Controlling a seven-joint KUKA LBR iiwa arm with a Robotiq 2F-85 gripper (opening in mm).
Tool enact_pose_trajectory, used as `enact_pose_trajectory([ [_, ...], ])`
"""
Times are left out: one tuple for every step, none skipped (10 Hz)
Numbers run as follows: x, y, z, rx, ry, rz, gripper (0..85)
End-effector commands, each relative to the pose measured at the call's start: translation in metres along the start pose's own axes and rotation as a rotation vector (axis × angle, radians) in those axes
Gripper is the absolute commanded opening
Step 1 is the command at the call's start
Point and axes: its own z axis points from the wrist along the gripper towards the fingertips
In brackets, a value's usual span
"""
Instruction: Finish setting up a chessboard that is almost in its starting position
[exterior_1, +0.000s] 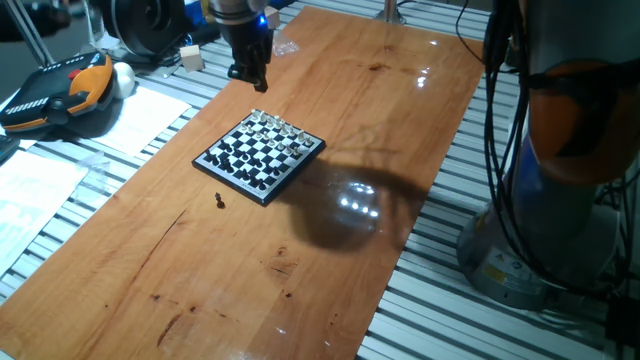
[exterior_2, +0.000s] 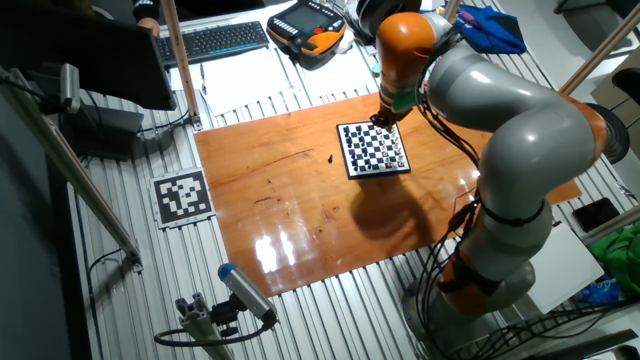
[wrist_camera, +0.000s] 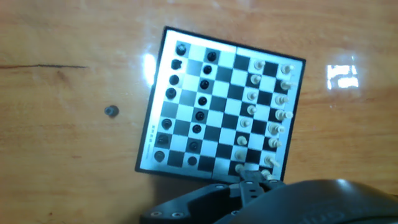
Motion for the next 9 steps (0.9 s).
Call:
enact_pose_trajectory([
  [0.0001,-0.0002,-0.0002,-0.014,-0.016,-0.016,0.0],
  [0.0001,-0.0002,-0.0002,-0.032,-0.017,-0.019,0.0],
  [0.0001,-0.0002,-0.0002,-0.011,-0.007,-0.026,0.0],
  [0.0001,-0.0002,-0.0002,0.039,-0.017,-0.012,0.0],
  [0.0001,-0.0002,-0.0002,-0.021,0.022,0.002,0.0],
  [0.0001,-0.0002,-0.0002,-0.018,0.036,0.0,0.0],
  [0.0001,-0.0002,-0.0002,-0.015,0.071,-0.009,0.0],
  [0.0001,-0.0002,-0.0002,-0.028,0.113,0.004,0.0],
  [-0.0027,0.0043,-0.0018,-0.022,0.113,0.024,0.0],
])
